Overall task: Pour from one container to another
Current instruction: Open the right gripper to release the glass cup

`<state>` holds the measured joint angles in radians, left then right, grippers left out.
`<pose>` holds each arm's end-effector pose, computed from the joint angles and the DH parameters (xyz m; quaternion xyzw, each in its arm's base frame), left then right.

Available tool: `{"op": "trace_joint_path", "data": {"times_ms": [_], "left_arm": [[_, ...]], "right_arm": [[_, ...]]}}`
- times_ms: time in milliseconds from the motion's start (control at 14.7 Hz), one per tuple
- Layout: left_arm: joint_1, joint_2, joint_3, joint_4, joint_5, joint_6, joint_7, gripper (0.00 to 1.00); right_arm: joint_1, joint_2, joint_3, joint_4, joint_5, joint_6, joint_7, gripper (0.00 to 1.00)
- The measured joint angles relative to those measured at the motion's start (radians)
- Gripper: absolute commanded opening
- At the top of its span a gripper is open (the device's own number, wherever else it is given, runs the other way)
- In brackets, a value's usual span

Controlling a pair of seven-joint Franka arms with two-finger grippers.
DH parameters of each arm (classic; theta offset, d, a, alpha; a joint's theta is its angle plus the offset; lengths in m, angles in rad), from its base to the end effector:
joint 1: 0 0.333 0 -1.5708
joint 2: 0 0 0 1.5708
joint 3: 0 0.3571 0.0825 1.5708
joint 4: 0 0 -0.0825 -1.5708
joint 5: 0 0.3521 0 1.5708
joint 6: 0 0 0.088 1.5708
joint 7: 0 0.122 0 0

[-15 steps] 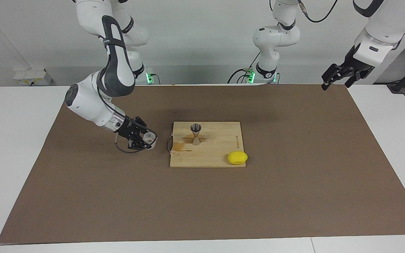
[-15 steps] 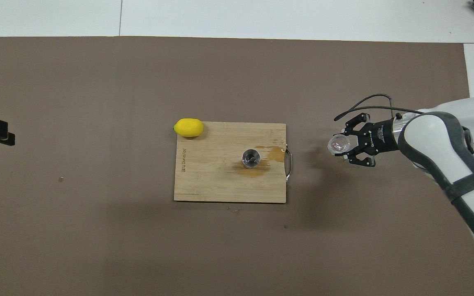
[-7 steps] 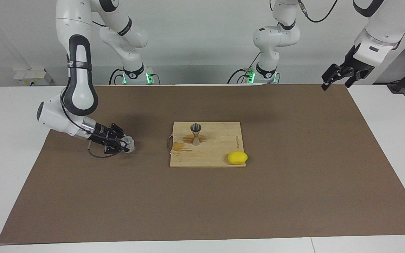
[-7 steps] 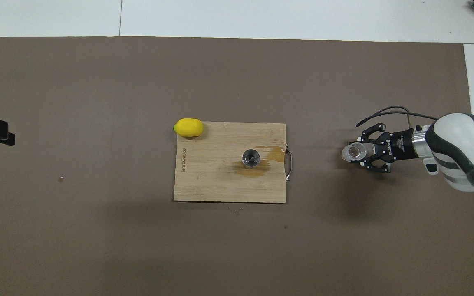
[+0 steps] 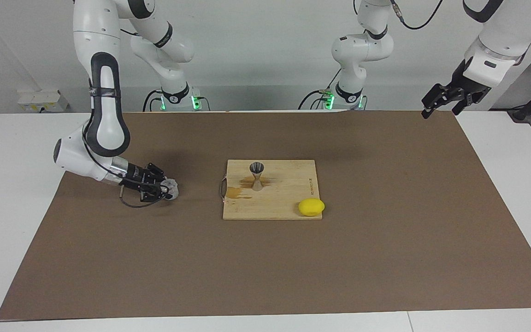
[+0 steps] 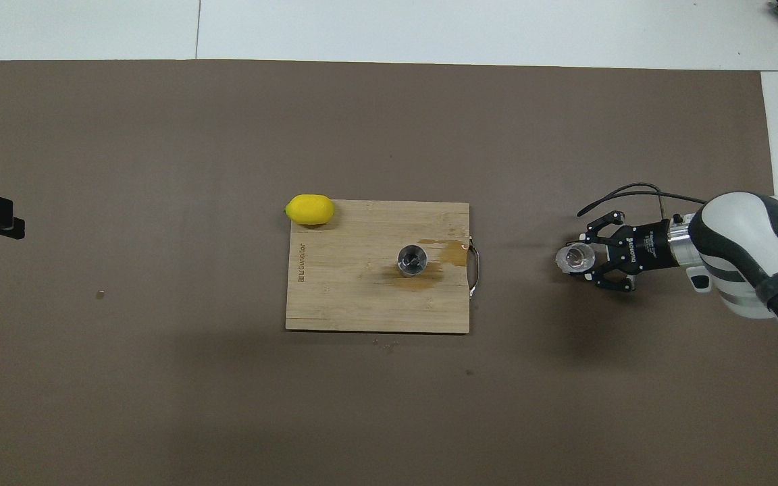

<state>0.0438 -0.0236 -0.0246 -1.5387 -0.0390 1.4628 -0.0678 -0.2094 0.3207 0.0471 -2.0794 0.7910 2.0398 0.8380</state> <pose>0.5025 0.0044 0.6676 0.9986 0.0419 -0.0266 0.0185 0.5447 -0.0404 0.3115 -0.6828 0.6384 0.2612 0.2409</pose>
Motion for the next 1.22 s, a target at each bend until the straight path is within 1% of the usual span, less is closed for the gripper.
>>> {"op": "trace_joint_path", "data": {"times_ms": [204, 408, 680, 748, 1020, 1224], "left_arm": [[0.000, 0.000, 0.000, 0.000, 0.000, 0.000, 0.000, 1.00], [0.000, 0.000, 0.000, 0.000, 0.000, 0.000, 0.000, 1.00], [0.000, 0.000, 0.000, 0.000, 0.000, 0.000, 0.000, 1.00], [0.000, 0.000, 0.000, 0.000, 0.000, 0.000, -0.001, 1.00], [0.000, 0.000, 0.000, 0.000, 0.000, 0.000, -0.001, 1.00], [0.000, 0.000, 0.000, 0.000, 0.000, 0.000, -0.001, 1.00]], "right_arm": [[0.000, 0.000, 0.000, -0.006, 0.000, 0.016, -0.001, 0.94], [0.000, -0.012, -0.002, -0.004, 0.000, 0.028, -0.002, 0.95], [0.001, -0.086, -0.003, -0.003, -0.006, 0.029, -0.001, 0.96], [0.003, -0.106, -0.003, -0.003, -0.018, 0.029, -0.001, 0.98], [0.011, -0.172, 0.004, 0.002, -0.135, 0.029, -0.002, 0.98], [0.067, -0.221, 0.008, 0.012, -0.253, 0.029, -0.003, 0.98]]}}
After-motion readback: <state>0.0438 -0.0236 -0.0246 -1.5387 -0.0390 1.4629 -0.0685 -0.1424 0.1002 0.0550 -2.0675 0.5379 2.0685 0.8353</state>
